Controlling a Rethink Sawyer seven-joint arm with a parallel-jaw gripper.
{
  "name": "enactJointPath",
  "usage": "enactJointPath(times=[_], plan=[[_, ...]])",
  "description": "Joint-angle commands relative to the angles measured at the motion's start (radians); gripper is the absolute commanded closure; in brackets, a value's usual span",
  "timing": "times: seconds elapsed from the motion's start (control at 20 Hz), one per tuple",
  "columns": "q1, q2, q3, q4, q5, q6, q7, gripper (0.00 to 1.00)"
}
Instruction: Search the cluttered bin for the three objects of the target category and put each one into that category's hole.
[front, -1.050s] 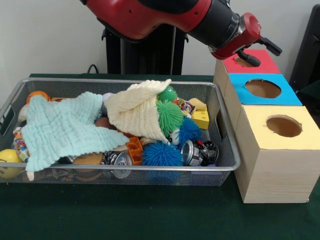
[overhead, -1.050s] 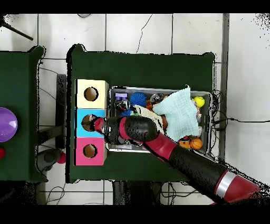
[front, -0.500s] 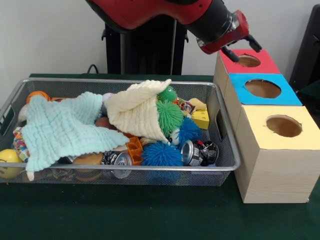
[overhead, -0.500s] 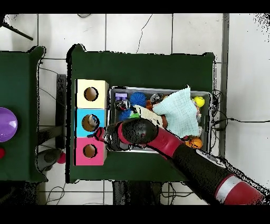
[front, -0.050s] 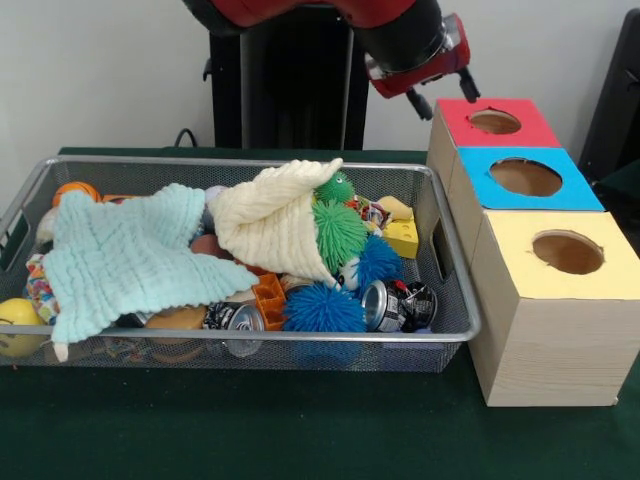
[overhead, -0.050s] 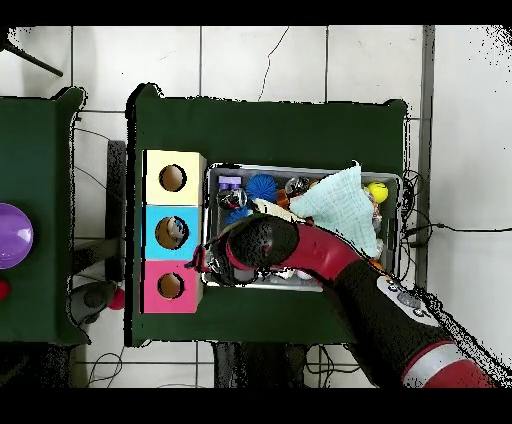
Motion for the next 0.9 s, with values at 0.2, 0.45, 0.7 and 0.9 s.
enactJointPath(times=[0.2, 0.45, 0.7, 0.9], plan=[[0.112, -0.125, -0.190, -0.254, -0.191, 0.100, 0.144, 0.00], [0.205, -0.144, -0.271, -0.324, -0.338, 0.079, 0.149, 0.00], [0.297, -0.160, -0.336, -0.392, -0.502, 0.067, 0.123, 0.00], [0.338, -0.175, -0.376, -0.422, -0.588, 0.056, 0.110, 0.00]])
